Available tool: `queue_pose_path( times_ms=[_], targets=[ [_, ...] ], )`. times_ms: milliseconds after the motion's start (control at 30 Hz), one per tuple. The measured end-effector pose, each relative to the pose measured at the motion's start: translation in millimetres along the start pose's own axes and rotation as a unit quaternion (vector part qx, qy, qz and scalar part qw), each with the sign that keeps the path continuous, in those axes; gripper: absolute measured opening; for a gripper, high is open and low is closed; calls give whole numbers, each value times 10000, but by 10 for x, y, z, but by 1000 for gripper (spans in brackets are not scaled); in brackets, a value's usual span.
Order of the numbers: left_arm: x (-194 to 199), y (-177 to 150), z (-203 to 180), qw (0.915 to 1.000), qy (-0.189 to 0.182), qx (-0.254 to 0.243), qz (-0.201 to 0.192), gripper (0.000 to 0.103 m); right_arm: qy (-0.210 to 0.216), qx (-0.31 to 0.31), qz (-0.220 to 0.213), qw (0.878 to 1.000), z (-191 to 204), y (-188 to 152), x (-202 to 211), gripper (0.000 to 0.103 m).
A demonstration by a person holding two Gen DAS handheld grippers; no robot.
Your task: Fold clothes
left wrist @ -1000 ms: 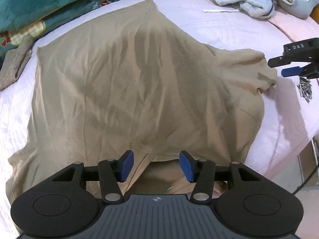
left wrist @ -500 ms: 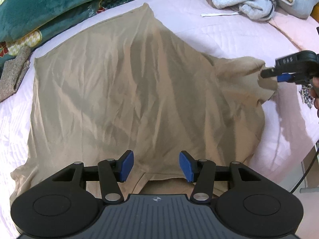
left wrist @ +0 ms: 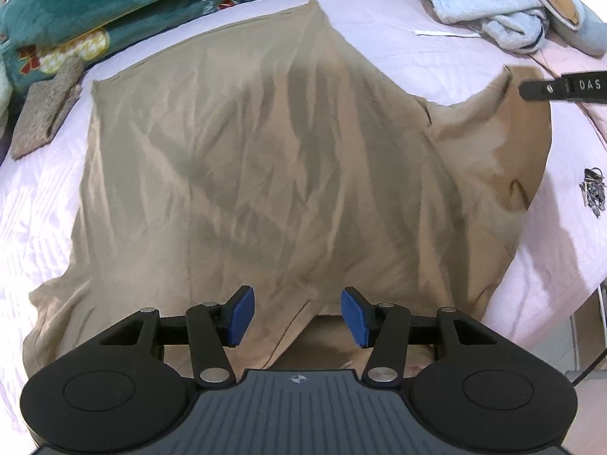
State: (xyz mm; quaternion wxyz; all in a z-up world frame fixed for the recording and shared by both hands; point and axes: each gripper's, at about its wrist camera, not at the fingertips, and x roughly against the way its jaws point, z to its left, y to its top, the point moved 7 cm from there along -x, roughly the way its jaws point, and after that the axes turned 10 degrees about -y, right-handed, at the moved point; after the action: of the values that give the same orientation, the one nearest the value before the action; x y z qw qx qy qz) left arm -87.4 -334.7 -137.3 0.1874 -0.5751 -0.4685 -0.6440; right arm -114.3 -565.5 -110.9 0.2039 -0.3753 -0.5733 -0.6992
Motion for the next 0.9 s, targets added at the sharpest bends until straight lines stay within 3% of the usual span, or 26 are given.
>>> queue_pose_path(
  times_ms=[300, 433, 533, 567, 700, 833, 900],
  targets=[
    [195, -297, 429, 9990, 128, 435, -60, 53, 569, 1371, -91, 9889, 1249, 150, 24, 3],
    [281, -475, 698, 9974, 234, 683, -24, 53, 689, 1787, 215, 9812, 1762, -51, -256, 3],
    [343, -583, 901, 9957, 322, 868, -11, 53, 504, 2145, 559, 9738, 2009, -242, -464, 7],
    [359, -612, 963, 9950, 344, 935, -8, 53, 446, 2316, 650, 9696, 2087, -307, -490, 11],
    [422, -713, 1165, 9919, 404, 1201, -34, 53, 413, 2824, 534, 9569, 2307, -403, -330, 43],
    [506, -789, 1380, 9893, 468, 1375, -162, 53, 604, 2805, 434, 9570, 2443, -350, -92, 47],
    [525, -838, 1556, 9873, 672, 1424, -199, 53, 731, 2728, 429, 9583, 2503, -318, 3, 49]
  ],
)
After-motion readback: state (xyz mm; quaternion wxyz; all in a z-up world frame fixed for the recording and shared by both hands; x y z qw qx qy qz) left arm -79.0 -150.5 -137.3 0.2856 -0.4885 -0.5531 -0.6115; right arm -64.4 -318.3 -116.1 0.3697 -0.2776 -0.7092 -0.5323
